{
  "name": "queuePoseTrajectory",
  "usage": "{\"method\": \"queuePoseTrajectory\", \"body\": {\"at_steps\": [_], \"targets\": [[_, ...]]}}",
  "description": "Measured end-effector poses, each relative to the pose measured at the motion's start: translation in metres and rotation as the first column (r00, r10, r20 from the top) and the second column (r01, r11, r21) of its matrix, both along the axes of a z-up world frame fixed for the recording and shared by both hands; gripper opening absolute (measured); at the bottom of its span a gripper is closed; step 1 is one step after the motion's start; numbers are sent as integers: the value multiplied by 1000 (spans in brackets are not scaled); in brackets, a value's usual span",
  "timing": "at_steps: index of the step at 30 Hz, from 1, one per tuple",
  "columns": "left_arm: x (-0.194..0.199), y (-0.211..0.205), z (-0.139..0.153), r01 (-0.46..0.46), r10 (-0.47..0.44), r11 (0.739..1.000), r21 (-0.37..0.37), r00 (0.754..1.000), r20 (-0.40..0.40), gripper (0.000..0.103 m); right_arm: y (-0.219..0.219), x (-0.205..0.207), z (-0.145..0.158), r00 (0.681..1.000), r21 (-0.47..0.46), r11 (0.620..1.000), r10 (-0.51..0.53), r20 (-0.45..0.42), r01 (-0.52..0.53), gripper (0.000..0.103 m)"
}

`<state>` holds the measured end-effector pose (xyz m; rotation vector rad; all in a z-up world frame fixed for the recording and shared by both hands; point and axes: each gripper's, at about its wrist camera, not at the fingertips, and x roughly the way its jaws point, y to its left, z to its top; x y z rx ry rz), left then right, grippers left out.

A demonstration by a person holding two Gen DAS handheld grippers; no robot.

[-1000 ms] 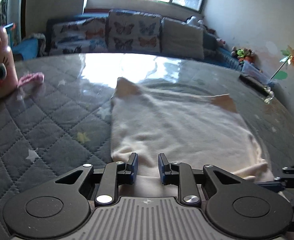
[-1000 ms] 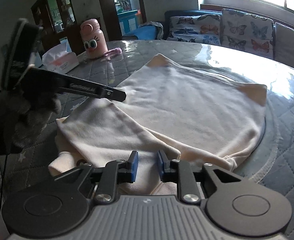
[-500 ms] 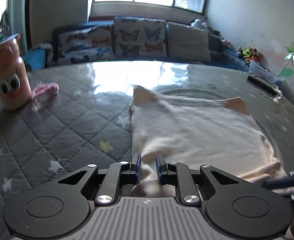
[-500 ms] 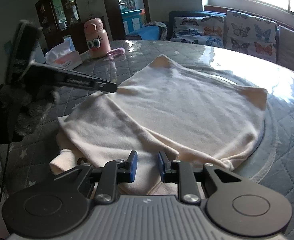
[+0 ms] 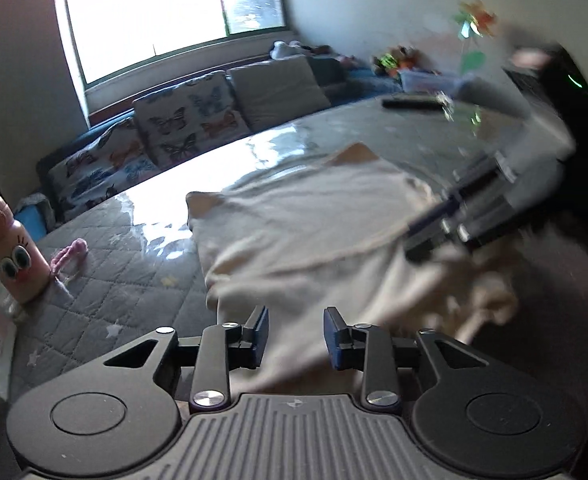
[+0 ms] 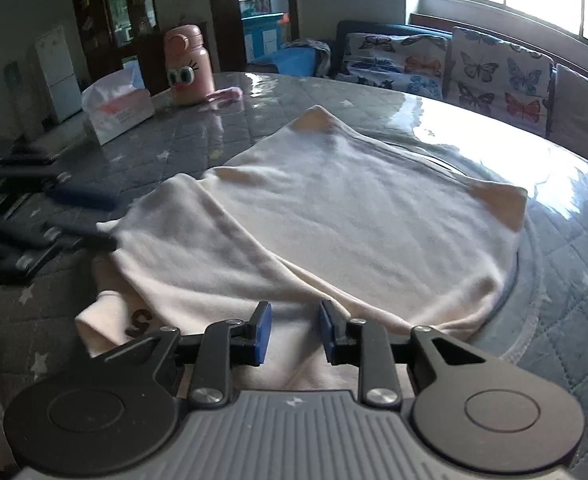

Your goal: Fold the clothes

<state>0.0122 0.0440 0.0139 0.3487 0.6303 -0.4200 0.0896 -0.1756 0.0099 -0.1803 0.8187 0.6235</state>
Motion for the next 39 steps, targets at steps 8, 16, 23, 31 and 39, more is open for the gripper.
{"method": "queuePoseTrajectory", "body": {"at_steps": [8,16,23,31,39], "targets": [[-38,-1,-21,86,-91,987,139,995,28,40,-11,1,1,998,13,998,-60,3,60,26],[-51,-26,-38,163,-189,959,232,977,95,41,-10,4,0,996,-11,996,-84,20,84,24],[-50,-42,-41,216,-254,946,240,957,140,41,-18,-11,17,999,-34,999,-22,43,24,27],[-39,-43,-30,212,-235,966,150,959,160,11,-20,-43,35,988,-79,989,131,80,-125,53],[0,-33,-5,137,-136,991,1,983,124,9,-15,-70,38,955,-121,957,276,109,-263,71]]}}
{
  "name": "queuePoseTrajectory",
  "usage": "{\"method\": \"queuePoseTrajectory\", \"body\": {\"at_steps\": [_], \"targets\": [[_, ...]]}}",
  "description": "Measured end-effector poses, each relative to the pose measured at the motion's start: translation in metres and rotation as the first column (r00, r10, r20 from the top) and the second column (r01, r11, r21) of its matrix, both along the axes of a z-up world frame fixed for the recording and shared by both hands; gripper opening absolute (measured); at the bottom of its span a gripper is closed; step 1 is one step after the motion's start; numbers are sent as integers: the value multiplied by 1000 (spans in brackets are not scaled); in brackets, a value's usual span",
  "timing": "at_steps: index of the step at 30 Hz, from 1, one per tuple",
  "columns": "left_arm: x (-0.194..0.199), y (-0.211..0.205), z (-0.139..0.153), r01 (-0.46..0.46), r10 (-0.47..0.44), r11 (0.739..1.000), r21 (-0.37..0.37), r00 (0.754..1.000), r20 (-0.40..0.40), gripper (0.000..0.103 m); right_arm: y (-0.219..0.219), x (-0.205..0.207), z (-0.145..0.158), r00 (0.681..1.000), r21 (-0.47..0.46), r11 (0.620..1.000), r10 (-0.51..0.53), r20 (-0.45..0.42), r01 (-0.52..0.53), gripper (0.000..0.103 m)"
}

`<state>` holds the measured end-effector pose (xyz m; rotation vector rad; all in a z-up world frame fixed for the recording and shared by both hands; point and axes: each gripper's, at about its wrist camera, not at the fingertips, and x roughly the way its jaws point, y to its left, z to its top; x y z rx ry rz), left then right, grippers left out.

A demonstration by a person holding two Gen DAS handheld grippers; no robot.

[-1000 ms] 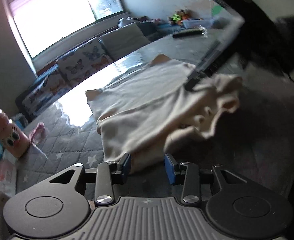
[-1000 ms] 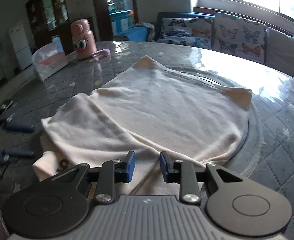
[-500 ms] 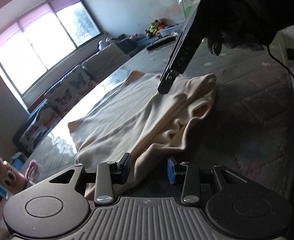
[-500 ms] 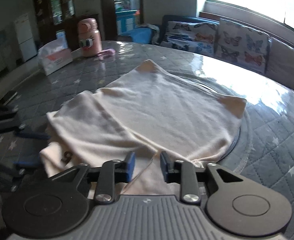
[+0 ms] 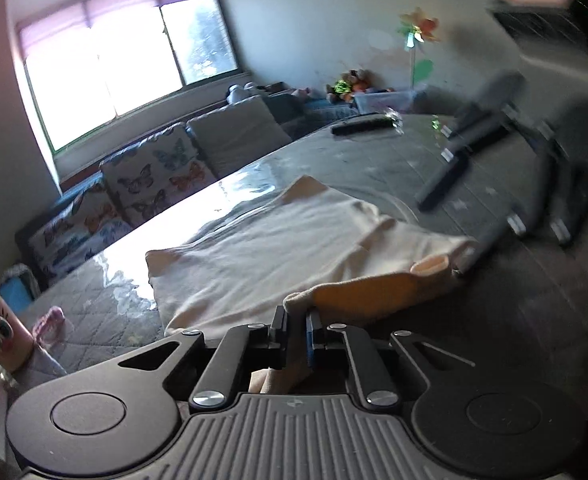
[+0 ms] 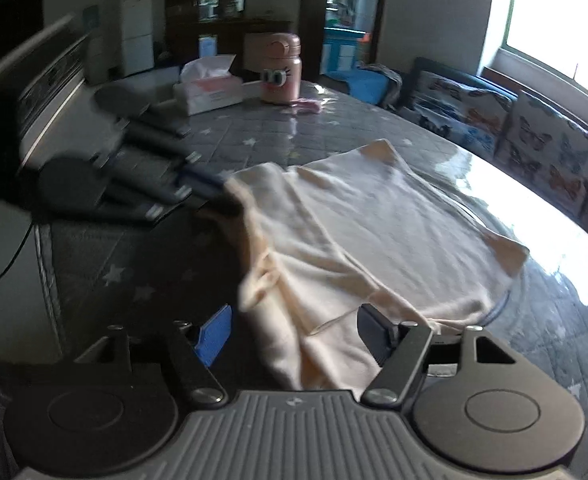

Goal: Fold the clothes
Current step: 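Grasp the sweatshirt hem with both grippers and lift it up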

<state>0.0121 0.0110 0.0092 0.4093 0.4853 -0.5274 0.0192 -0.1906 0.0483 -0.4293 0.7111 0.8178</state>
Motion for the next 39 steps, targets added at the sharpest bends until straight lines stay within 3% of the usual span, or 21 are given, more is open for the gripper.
{"method": "queuePoseTrajectory", "body": {"at_steps": [5,8,11,13,16,20,22,32,33,34,39], "targets": [[20,3,6,-29,28,999,-34,999,-30,9,13,0,-17,998,-27,1000,16,68,-14,71],[24,4,6,-34,33,999,-39,999,-33,9,20,7,-23,995,-20,1000,9,99,-7,64],[24,5,5,-31,29,999,-40,999,-39,10,24,15,-26,995,-11,1000,-1,99,2,48],[21,7,3,-30,29,999,-40,999,-42,11,25,22,-27,998,-3,1000,-15,63,15,23],[15,10,2,-31,30,999,-40,999,-40,14,19,33,-24,998,40,998,-55,-2,55,16],[-1,15,0,-20,20,1000,-20,1000,-14,23,10,45,-16,991,96,988,-113,-68,120,14],[-9,16,-4,-25,25,1000,8,1000,0,36,7,47,-13,989,112,984,-127,-80,136,14],[-14,21,-30,-94,83,982,167,994,71,36,8,49,-3,987,133,979,-147,-60,154,12],[-14,21,-32,-92,80,981,174,994,75,32,7,49,-3,987,136,978,-151,-59,158,12],[-13,21,-33,-88,75,980,181,994,79,21,7,48,-3,987,136,978,-153,-56,160,12],[-26,21,-25,-61,42,983,171,993,113,13,4,39,0,987,139,977,-156,-31,159,11]]}}
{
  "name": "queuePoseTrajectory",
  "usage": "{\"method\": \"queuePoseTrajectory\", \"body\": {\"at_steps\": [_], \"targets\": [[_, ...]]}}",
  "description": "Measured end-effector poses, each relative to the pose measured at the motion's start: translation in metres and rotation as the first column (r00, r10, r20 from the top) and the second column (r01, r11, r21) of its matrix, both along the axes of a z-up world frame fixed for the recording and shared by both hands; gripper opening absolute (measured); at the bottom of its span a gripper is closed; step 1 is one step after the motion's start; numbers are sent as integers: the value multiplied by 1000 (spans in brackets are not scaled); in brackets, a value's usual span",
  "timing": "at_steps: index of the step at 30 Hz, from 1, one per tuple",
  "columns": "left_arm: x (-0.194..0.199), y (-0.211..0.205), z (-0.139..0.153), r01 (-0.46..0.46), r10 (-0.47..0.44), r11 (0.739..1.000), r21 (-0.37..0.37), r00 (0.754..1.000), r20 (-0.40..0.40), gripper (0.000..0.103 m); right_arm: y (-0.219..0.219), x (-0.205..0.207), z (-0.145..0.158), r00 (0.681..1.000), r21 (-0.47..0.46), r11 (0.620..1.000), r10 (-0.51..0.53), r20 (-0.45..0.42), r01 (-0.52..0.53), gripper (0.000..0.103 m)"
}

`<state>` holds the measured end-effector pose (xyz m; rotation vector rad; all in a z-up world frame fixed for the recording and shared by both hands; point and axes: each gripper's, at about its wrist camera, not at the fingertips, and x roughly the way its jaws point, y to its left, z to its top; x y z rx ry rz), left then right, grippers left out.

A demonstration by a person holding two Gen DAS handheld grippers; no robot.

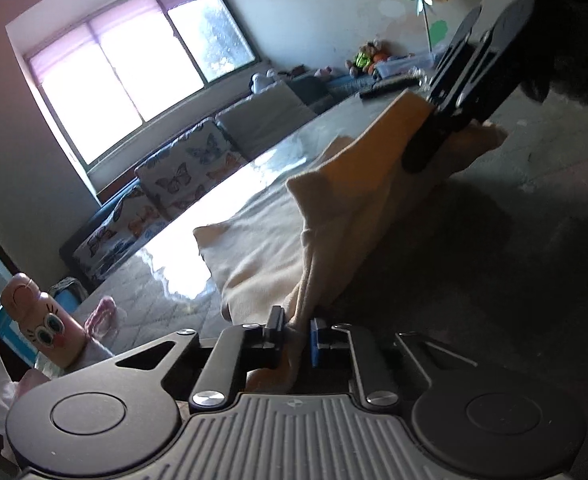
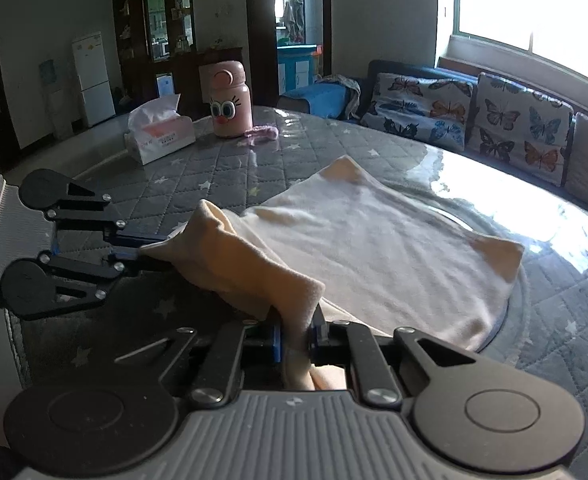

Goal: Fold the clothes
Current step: 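Grasp the sweatshirt hem with both grippers and lift it up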

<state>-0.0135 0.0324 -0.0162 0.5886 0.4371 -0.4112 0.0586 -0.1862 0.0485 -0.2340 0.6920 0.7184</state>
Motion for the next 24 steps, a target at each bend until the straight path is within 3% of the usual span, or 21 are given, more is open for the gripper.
{"method": "queuePoseTrajectory", "body": {"at_steps": [5,15,19,24], "targets": [[-25,2,21,23,-22,999,-32,1000,18,13,-12,-20,15,999,21,999,28,17,-28,11],[-94,9,69,76,-80,988,-133,997,-22,13,-35,-90,53,991,46,990,137,0,-137,11],[-84,9,78,50,-56,984,-170,998,-35,13,-34,-87,58,990,36,989,142,-6,-141,11],[-45,8,83,21,-30,985,-173,998,-54,13,-34,-53,62,994,57,993,106,-21,-104,11]]}}
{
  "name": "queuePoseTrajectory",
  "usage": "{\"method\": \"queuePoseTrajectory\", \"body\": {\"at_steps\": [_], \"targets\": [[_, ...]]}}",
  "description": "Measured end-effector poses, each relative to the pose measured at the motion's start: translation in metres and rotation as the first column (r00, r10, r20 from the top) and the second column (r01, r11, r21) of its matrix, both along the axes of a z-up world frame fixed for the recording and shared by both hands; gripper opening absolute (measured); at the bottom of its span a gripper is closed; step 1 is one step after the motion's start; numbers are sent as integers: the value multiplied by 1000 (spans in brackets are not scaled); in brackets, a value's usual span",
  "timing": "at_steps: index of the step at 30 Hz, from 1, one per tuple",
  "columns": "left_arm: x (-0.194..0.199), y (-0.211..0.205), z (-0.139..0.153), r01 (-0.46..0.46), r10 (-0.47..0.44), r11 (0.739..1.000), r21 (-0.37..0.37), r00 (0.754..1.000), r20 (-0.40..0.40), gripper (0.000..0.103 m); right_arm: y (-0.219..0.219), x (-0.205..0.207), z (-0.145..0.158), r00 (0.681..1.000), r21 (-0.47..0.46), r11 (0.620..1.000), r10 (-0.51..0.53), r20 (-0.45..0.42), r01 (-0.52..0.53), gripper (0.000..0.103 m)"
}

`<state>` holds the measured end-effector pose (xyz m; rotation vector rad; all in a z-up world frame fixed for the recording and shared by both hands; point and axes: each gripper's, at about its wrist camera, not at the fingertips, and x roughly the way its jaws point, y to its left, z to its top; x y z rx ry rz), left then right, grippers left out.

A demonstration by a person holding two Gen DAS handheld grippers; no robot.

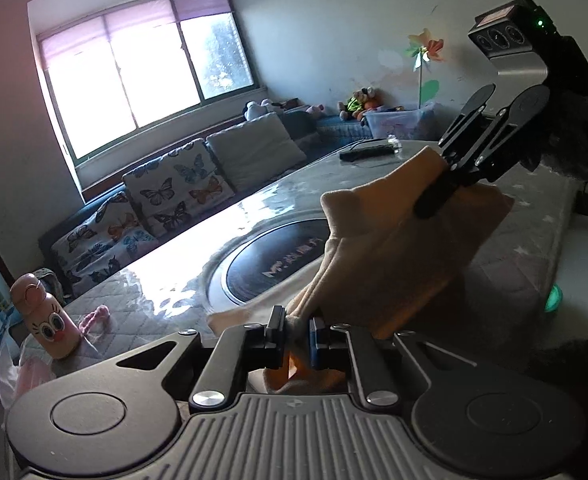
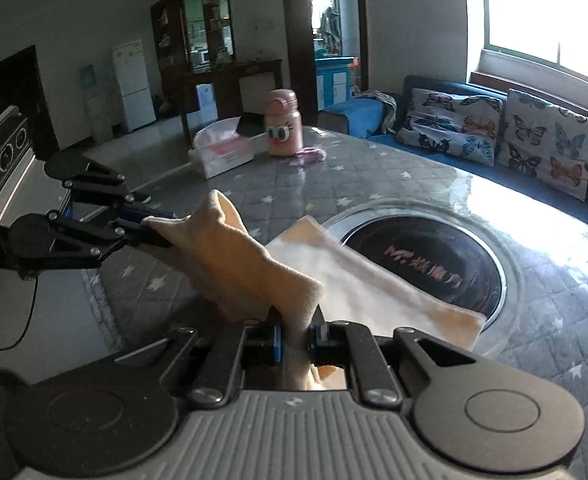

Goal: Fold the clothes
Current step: 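Grasp the sweatshirt hem with both grippers and lift it up, then fold the held hem toward the collar with both grippers and lower it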

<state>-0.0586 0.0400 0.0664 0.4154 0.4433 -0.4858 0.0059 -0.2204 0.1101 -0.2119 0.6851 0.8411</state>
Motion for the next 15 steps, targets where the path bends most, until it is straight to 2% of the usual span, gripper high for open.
{"method": "queuePoseTrajectory", "body": {"at_steps": [4,8,15], "targets": [[42,1,-3,-24,24,1000,10,999,-33,13,3,39,-3,999,-5,1000,-20,-25,20,11],[91,-2,-20,-49,52,998,33,994,-94,13,9,81,-15,997,-8,999,-49,-67,49,11],[155,-5,-56,-119,124,992,35,974,-192,14,18,142,-59,980,-34,992,-129,-150,125,11]]}}
